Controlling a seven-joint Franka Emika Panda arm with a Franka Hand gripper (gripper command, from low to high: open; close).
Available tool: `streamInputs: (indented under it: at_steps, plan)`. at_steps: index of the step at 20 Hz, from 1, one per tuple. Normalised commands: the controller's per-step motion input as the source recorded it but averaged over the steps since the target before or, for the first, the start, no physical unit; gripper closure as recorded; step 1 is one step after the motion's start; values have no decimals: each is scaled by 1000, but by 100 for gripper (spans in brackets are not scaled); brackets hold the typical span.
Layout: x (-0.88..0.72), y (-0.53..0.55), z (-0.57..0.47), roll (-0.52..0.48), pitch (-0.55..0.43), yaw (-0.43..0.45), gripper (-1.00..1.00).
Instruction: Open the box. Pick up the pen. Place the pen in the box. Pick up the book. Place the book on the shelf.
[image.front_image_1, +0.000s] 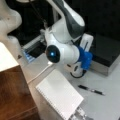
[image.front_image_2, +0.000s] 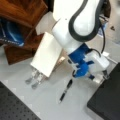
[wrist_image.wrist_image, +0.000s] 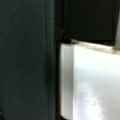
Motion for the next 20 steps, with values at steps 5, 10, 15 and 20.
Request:
streamInputs:
  at_steps: [5,10,15,20]
  plan:
    - [127,-14,-90,185,-50,17,100]
    - [115,-35,-75,166,-55,36,100]
    - [95,-18,-51,154,-60,32,100]
    - [69,1,-24,141,-43,23,100]
